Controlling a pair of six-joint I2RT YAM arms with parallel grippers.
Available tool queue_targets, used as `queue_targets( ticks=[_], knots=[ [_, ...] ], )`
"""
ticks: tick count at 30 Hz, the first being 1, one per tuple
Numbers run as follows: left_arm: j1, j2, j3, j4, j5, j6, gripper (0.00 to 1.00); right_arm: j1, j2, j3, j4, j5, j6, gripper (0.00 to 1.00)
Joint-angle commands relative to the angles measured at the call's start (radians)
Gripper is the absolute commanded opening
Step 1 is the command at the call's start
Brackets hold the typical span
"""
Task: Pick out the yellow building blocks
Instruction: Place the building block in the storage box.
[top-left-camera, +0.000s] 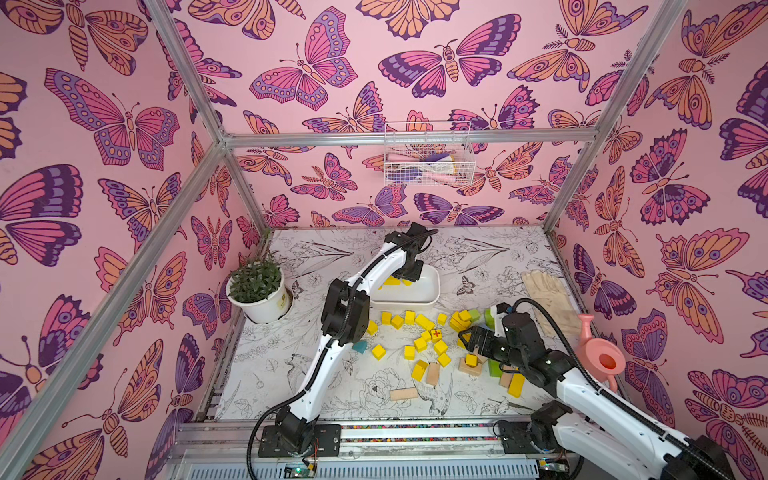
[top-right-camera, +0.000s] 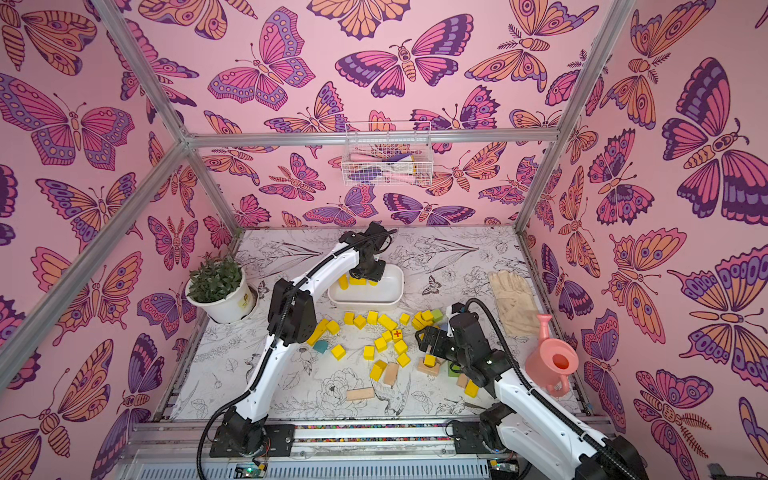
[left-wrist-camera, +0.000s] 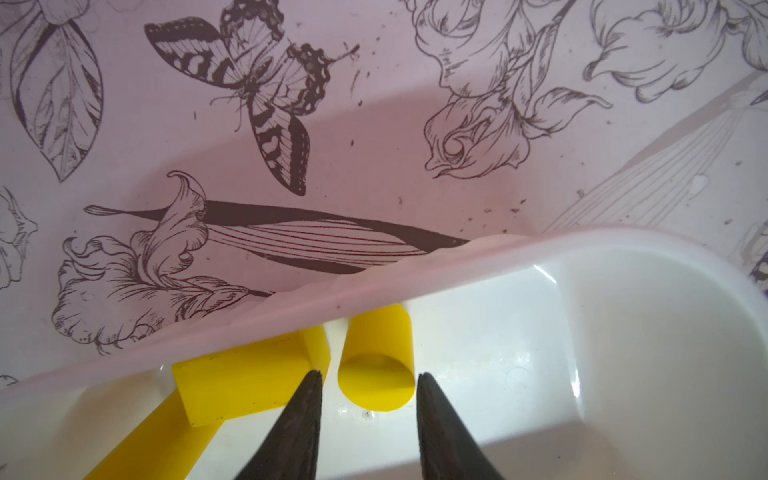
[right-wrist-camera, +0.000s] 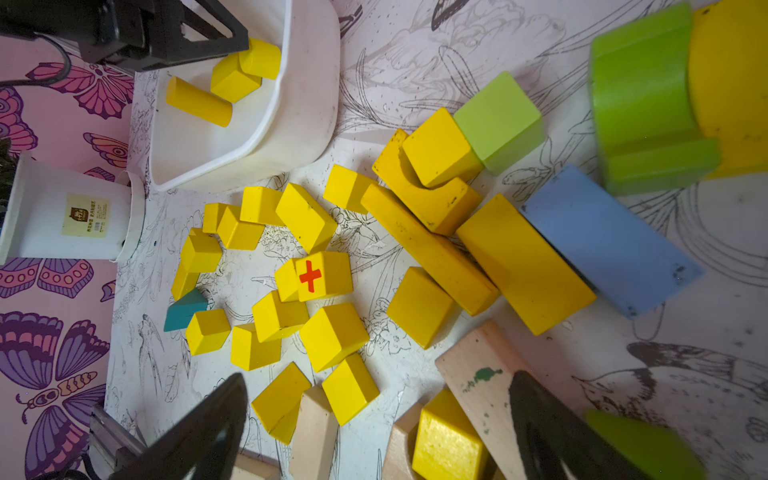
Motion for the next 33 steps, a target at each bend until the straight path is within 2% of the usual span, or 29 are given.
queue_targets(
  ticks=[1,8,14,19,29,33],
  knots=[
    [-0.001,0.013,0.020,-0.031,-0.026,0.010,0.42,-0.005,0.005,0.000,0.002,-0.002,-0.009,0.98],
    [-0.012,-0.068,-0.020,-0.034,-0.019,-0.001,0.41,-0.006,-0.003,0.003,-0.014,0.008,-0.009,0.98],
    [-0.048,-0.238,-0.164,-0.018,-0.030,-0.018,0.40,-0.005,0.000,0.004,-0.019,0.014,-0.003,0.98],
    [-0.062,-0.475,-0.483,0.124,-0.006,-0.063,0.40,-0.006,0.005,0.005,-0.023,0.018,0.005,0.98],
    [-0.067,-1.008,-1.256,0.500,-0.015,-0.169,0.41,-0.006,0.020,0.009,-0.031,0.019,0.011,0.98],
    [-0.067,-1.136,-1.461,0.620,-0.009,-0.189,0.41,-0.006,0.049,0.020,-0.024,-0.007,0.004,0.94]
  ],
)
